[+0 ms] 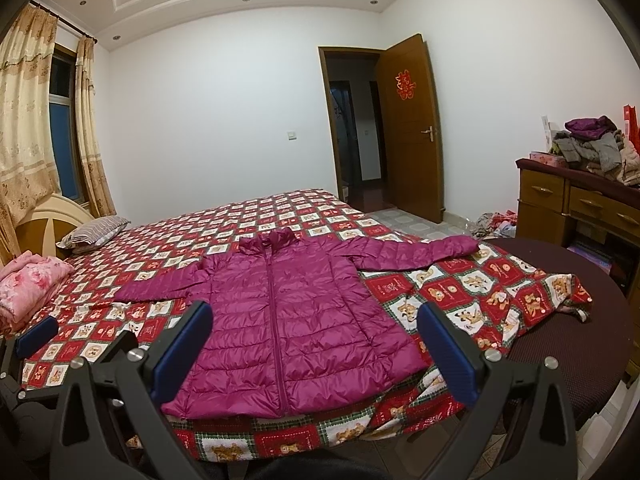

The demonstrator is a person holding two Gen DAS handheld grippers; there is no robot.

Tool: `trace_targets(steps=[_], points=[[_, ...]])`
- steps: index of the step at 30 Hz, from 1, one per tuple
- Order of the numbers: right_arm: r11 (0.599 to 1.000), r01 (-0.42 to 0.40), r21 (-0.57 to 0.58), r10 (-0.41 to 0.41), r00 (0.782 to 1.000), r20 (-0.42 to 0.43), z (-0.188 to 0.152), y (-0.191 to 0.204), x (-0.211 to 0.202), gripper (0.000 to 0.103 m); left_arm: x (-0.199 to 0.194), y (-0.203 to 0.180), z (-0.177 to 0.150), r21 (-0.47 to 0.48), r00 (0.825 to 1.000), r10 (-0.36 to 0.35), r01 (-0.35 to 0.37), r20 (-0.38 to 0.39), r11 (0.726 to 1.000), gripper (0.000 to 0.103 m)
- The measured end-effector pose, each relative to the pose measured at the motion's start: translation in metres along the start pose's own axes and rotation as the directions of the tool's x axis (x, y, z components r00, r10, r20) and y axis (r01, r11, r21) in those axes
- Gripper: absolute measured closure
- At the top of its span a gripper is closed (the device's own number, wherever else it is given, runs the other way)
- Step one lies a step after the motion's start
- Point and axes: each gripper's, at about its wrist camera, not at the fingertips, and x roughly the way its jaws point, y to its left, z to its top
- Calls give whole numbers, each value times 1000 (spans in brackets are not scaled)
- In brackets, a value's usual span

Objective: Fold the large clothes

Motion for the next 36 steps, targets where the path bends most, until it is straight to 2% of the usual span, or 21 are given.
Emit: trace_targets(steps=[36], points=[[1000, 2, -1, -2, 1000, 1, -1, 1, 0, 0, 1, 2, -1, -7, 1000, 2, -2, 5, 1000, 1]])
